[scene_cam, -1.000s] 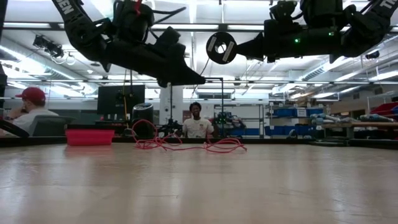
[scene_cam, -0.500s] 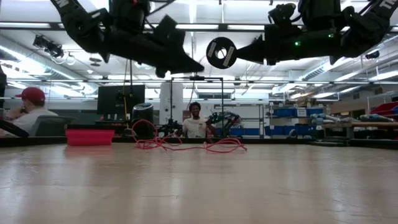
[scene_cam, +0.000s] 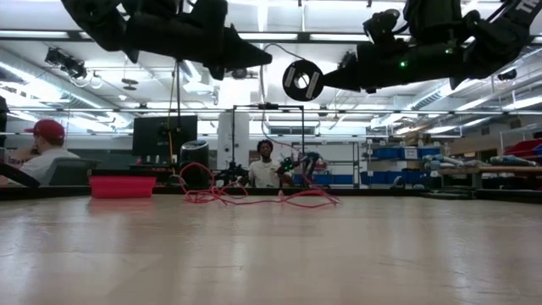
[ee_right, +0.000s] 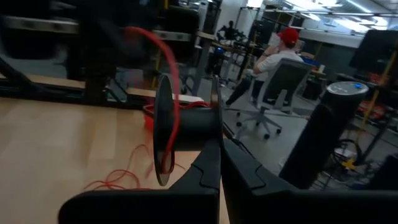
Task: Coil cords
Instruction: Uncoil the wire to the spool
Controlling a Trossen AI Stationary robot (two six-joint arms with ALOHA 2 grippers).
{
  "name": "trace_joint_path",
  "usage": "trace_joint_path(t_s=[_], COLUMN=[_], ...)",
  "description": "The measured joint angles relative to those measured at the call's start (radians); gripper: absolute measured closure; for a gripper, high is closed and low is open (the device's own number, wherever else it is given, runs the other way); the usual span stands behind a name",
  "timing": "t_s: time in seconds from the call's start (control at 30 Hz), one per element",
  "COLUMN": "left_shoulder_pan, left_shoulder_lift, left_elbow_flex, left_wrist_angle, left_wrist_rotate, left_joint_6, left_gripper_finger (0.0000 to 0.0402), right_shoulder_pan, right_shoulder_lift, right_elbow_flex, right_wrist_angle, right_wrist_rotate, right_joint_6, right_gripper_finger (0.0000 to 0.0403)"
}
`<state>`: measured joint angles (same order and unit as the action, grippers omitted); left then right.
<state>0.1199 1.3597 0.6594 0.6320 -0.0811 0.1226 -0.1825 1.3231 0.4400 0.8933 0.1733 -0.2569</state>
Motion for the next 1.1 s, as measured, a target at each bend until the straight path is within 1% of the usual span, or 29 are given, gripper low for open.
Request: trace_joint_path(t_s=[0.1,0.17,0.43,0.53,0.63,0.73,0.87,1.1], left_shoulder_pan=[-0.017,-0.031,-0.057,-0.057,-0.057,-0.057,-0.058,-0.058], left_shoulder_lift=[0.031,0.065,0.270,0.338,0.388,0.407,0.406,0.364], left_elbow_flex=[0.003,0.028,0.187,0.216,0.216,0.216,0.216,0.216], left_wrist_angle=[0.014,0.017,0.022,0.024,0.010,-0.065,-0.227,-0.466], left_wrist_rotate=[0.005,0.005,0.008,0.004,-0.001,-0.024,-0.085,-0.117], left_joint_6=[-0.022,-0.026,-0.022,-0.050,-0.103,-0.161,-0.232,-0.341], left_gripper_finger=[0.0401,0.0401,0.0401,0.0401,0.0401,0.0401,0.0401,0.0399], right_shoulder_pan=[-0.005,-0.005,0.011,0.019,0.028,0.040,0.053,0.053], right_shoulder_lift=[0.000,0.000,0.000,0.000,0.000,0.000,0.000,0.000], right_elbow_flex=[0.000,0.000,0.000,0.000,0.000,0.000,0.000,0.000], right_wrist_angle=[-0.001,-0.005,-0.005,-0.005,0.001,0.001,0.002,-0.001], right_wrist_rotate=[0.019,0.035,0.153,0.168,0.173,0.174,0.174,0.174], right_joint_6=[0.001,0.001,0.013,0.013,0.004,-0.019,-0.048,-0.061], right_gripper_finger=[0.0403,0.0403,0.0403,0.0403,0.0403,0.0403,0.0403,0.0403])
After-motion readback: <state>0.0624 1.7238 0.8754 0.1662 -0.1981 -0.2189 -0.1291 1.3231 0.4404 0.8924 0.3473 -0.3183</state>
